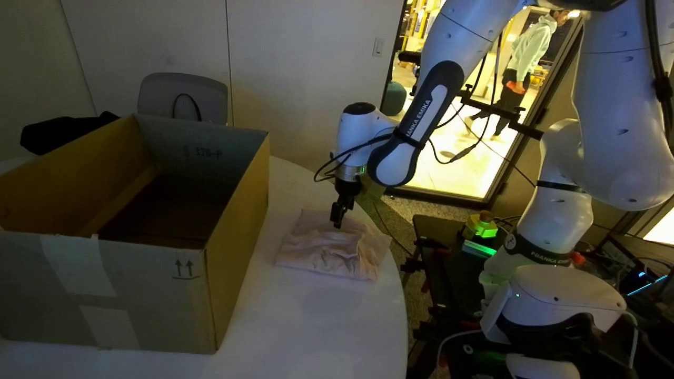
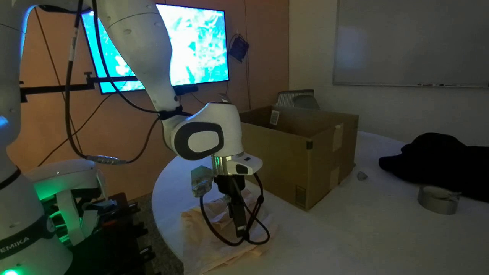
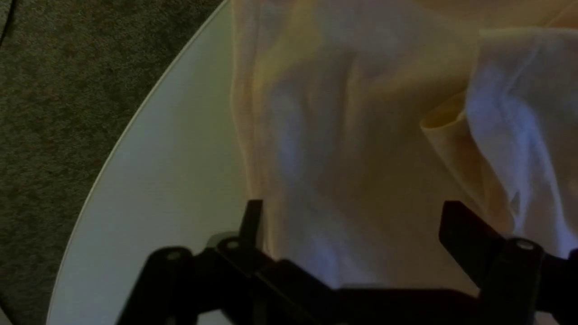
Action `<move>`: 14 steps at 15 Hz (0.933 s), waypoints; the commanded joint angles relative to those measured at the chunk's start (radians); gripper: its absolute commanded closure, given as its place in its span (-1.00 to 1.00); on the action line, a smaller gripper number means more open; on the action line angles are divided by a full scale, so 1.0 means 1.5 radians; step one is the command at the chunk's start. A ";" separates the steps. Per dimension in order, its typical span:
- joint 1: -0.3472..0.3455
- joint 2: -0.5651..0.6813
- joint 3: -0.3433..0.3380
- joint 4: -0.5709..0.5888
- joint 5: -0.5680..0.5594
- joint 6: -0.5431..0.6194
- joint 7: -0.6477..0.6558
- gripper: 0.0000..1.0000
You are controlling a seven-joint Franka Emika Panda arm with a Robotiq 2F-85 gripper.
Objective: Put the marker on the towel, fold the towel then put it in the box
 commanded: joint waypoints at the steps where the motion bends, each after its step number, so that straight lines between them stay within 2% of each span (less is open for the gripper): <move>1: -0.055 -0.006 0.022 -0.009 0.035 0.022 -0.089 -1.00; 8: -0.137 0.019 0.069 -0.005 0.082 0.022 -0.225 -1.00; 14: -0.205 0.104 0.125 0.057 0.125 0.004 -0.315 -1.00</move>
